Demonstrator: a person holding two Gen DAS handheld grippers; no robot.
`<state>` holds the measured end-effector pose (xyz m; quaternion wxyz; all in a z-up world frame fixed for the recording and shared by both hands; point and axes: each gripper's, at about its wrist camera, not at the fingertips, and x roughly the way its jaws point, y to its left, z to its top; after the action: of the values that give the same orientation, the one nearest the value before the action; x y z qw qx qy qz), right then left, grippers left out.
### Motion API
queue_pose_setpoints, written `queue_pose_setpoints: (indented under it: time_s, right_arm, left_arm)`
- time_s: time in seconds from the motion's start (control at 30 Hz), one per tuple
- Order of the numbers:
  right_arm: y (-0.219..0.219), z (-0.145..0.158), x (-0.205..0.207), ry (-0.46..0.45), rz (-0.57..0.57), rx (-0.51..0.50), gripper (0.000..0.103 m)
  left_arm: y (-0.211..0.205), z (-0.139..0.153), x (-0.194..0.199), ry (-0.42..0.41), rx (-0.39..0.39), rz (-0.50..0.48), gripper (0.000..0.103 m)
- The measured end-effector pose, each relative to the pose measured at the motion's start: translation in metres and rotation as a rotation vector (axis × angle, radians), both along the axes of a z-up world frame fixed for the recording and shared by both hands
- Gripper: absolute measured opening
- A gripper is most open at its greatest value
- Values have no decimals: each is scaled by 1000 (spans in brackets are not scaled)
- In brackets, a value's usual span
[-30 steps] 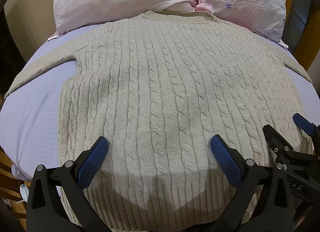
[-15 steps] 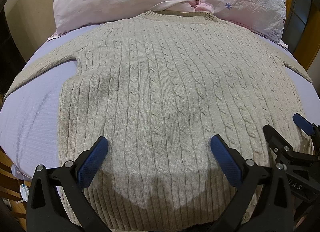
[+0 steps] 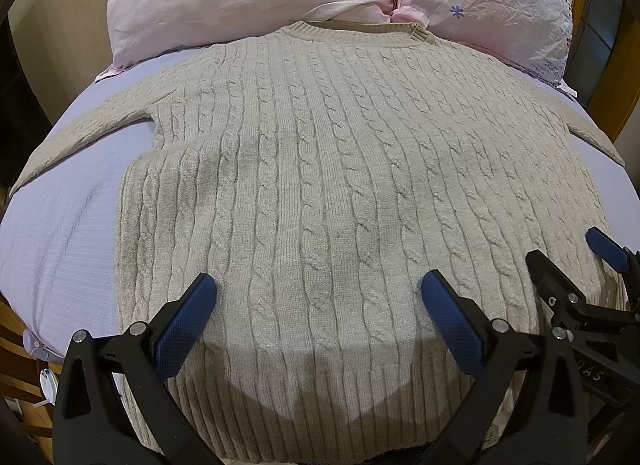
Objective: Fold small clothes
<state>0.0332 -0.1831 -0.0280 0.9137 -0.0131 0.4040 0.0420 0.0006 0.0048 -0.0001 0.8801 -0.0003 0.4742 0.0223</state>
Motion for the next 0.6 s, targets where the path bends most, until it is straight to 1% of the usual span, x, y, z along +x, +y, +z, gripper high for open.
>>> queue_pose_setpoints:
  time_s: [0.23,0.3,0.33,0.37,0.4,0.43,0.47,0.5,0.53,0.57,0.6]
  right_arm:
    - [0,-1,1,-13,15,-2,101]
    - [2,-1,0,-39,30,-1,101]
    - [-1,-2,-4,-75,68,10,101]
    - [-5,-1,-5,-81,90,27,101]
    - [-13,3,-3,-74,106,65,101]
    - [-35,13,-1,-84,93,149,101]
    - [-63,26,2,-119,36,220,101]
    - [-85,35,4,-145,-23,257,101]
    - [-125,47,9,-181,-140,315,101]
    - [-159,55,13,-197,-237,362,101]
    - [-193,59,18,-202,-328,412,101]
  left_arm:
    - [0,-1,0,5,0,-1,102]
    - [0,-1,0,7,1,-2,102]
    - [0,-1,1,6,1,-6,102]
    - [0,0,1,6,-2,-14,102]
    - [1,0,1,7,-9,-24,102]
    - [4,2,2,5,-30,-38,102]
    - [10,6,2,-10,-82,-56,102]
    - [16,9,1,-29,-132,-64,102]
    - [25,14,1,-58,-193,-66,102]
    - [39,22,-1,-116,-270,-56,102]
    - [46,27,-2,-159,-300,-48,102]
